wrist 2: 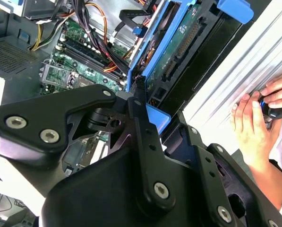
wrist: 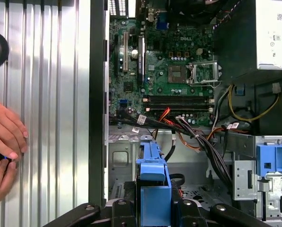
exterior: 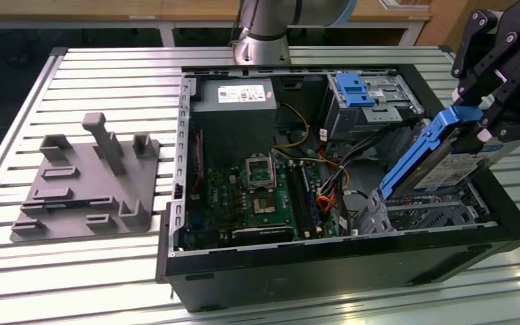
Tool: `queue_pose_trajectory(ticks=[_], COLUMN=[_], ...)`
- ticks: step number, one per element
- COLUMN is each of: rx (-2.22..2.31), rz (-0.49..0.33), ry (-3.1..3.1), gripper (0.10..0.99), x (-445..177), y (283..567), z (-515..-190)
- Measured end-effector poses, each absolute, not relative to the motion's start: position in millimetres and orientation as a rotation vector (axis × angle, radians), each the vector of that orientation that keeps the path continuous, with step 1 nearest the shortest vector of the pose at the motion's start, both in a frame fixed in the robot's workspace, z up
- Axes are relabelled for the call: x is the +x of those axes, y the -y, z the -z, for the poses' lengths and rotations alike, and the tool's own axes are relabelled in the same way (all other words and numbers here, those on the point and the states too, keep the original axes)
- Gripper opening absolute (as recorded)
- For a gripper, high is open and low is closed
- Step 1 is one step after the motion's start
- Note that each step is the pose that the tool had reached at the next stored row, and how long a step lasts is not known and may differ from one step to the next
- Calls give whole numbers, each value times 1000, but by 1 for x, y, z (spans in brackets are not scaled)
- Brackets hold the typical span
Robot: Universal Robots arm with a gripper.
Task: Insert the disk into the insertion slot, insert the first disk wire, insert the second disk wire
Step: 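Insert the disk into the insertion slot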
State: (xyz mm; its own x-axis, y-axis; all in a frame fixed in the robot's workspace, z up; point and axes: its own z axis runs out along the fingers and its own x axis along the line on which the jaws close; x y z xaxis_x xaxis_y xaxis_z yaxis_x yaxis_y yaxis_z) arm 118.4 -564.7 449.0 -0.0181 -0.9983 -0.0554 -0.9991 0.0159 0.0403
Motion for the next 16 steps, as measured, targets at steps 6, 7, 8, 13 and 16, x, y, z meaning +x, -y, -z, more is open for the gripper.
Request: queue_pose_trajectory(ticks=[6, 7, 8, 13, 16], rx=[-2193, -2194, -2194, -2194, -2194], rz=[-105, -105, -105, -105, -104], ry=[-2231, -2231, -2231, -2231, -2232], gripper=[365, 365, 365, 365, 365], x=[119, 119, 119, 119, 119], y=[565, 565, 565, 566, 566], z=[-447, -447, -446, -444, -442])
